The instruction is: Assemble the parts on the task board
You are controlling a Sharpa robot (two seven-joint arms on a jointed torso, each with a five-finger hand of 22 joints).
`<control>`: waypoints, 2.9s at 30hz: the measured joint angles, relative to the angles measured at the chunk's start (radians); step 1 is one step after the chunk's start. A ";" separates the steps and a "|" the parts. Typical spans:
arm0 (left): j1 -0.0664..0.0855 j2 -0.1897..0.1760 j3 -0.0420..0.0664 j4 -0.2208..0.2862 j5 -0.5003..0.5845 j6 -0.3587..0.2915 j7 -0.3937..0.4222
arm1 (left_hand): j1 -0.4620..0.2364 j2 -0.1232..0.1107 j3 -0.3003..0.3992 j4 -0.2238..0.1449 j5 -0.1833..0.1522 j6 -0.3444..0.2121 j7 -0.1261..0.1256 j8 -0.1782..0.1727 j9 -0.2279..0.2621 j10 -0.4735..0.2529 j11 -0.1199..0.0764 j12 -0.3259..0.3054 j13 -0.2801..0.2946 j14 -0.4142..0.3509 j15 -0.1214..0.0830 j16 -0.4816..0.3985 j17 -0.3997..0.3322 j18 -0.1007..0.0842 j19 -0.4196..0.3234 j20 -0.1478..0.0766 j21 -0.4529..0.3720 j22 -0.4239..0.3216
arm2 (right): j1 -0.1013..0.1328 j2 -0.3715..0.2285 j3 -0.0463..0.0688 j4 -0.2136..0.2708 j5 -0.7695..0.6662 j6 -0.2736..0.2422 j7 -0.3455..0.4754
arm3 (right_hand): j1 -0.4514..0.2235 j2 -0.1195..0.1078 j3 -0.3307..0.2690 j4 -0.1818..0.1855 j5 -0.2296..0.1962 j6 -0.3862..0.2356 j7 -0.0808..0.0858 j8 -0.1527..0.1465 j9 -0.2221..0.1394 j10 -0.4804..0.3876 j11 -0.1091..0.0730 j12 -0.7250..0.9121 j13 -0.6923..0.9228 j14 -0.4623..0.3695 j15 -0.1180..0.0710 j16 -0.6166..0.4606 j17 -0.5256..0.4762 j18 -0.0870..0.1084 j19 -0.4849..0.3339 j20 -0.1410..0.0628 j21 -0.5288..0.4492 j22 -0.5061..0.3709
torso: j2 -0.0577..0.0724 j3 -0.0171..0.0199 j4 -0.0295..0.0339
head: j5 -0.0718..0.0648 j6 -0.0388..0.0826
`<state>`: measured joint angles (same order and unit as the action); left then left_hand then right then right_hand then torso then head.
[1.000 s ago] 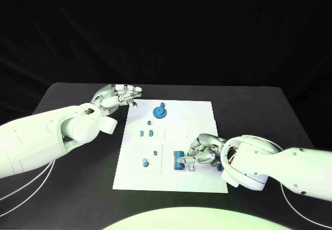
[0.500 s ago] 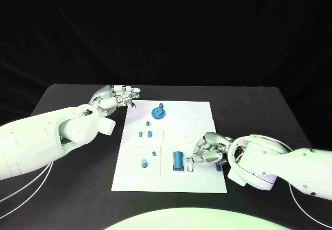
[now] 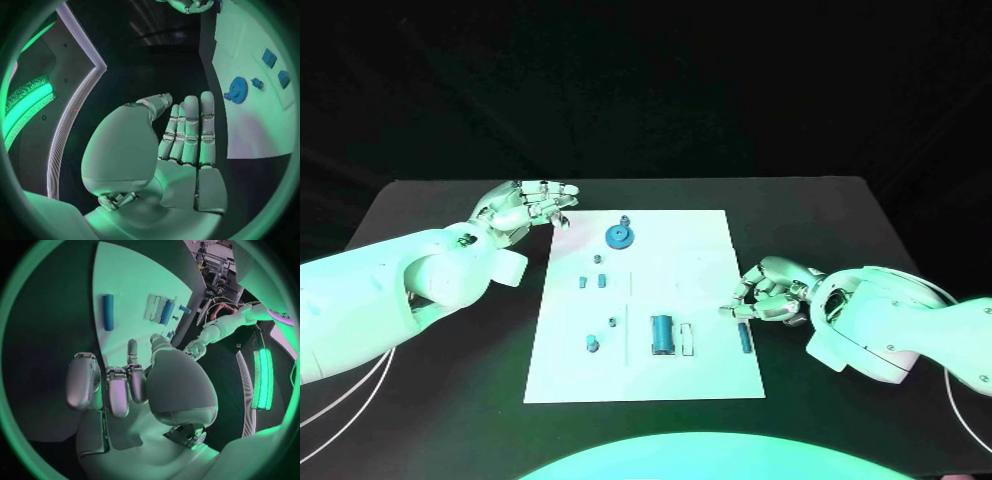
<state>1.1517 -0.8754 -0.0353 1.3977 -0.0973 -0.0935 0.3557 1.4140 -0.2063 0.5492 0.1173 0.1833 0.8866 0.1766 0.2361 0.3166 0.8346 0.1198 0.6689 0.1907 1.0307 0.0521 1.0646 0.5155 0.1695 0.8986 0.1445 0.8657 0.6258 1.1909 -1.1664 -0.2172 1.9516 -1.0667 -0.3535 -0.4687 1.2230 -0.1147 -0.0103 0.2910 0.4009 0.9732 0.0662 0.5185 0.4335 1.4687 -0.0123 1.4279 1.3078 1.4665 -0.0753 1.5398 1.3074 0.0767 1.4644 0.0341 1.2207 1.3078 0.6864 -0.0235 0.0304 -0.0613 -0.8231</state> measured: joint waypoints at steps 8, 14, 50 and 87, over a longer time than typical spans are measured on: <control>0.000 0.004 0.000 0.000 0.000 0.000 0.000 | 0.000 0.000 0.000 0.000 0.000 0.000 0.000 0.000 0.000 0.000 0.000 0.000 0.000 0.000 0.000 0.000 0.000 0.000 0.000 0.000 0.000 0.000 | -0.009 -0.049 -0.001 0.012 -0.066 0.032 -0.013 | 0.000 0.000 0.003 0.003 0.000 0.000 0.000 -0.004 -0.001 0.000 0.000 0.000 0.000 0.000 0.000 0.000 0.000 0.000 0.000 0.000 0.001 0.000 | 0.001 -0.0005 0.0000 | -0.016 0.000; 0.000 0.005 0.000 0.000 0.000 0.000 0.000 | 0.000 0.000 0.000 0.000 0.000 0.000 0.000 0.000 0.000 0.000 0.000 0.000 0.000 0.000 0.000 0.000 0.000 0.000 0.000 0.000 0.000 0.000 | -0.023 -0.055 -0.002 0.009 -0.117 0.052 -0.026 | 0.000 0.000 0.006 0.000 0.000 0.003 -0.003 -0.004 -0.001 0.000 0.000 0.000 0.000 0.000 0.000 0.000 0.000 0.000 0.000 0.000 0.010 0.000 | 0.001 -0.0001 0.0014 | -0.021 -0.003; 0.000 -0.009 0.000 0.007 0.000 0.000 0.000 | 0.000 0.000 0.000 0.000 0.000 0.000 0.000 0.000 0.000 0.000 0.000 0.000 0.000 0.000 0.000 0.000 0.000 0.000 0.000 0.000 0.000 0.000 | -0.080 0.048 0.002 -0.054 -0.257 0.127 -0.056 | 0.133 -0.076 0.117 -0.004 -0.004 0.043 -0.011 0.000 0.299 0.000 0.000 -0.009 0.000 0.000 0.000 0.000 0.000 0.000 0.000 0.000 0.009 -0.001 | 0.001 -0.0002 0.0025 | -0.011 -0.012; 0.000 -0.004 0.000 0.004 0.000 0.000 0.000 | 0.000 0.000 0.000 0.000 0.000 0.000 0.000 0.000 0.000 0.000 0.000 0.000 0.000 0.000 0.000 0.000 0.000 0.000 0.000 0.000 0.000 0.000 | -0.041 0.133 -0.008 -0.017 -0.027 0.015 -0.044 | 0.013 -0.096 0.527 -0.009 -0.007 0.001 -0.008 0.013 0.069 -0.002 -0.006 -0.021 -0.001 0.000 0.000 0.000 0.000 0.000 0.004 -0.004 -0.005 0.000 | 0.001 -0.0007 0.0030 | -0.007 -0.010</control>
<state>1.1516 -0.8790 -0.0354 1.4020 -0.0970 -0.0931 0.3552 1.4140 -0.2063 0.5492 0.1173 0.1833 0.8866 0.1766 0.2361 0.3166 0.8346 0.1198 0.6689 0.1911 1.0308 0.0520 1.0646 0.5155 0.1695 0.8986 0.1445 0.8659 0.6260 1.1499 -1.0336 -0.2253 1.9344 -1.0935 -0.3386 -0.5129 1.2365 -0.2105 0.5171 0.2821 0.3942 0.9742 0.0580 0.5314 0.5021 1.4667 -0.0179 1.4073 1.3073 1.4665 -0.0752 1.5398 1.3074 0.0767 1.4680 0.0306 1.2162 1.3077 0.6871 -0.0242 0.0334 -0.0680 -0.8331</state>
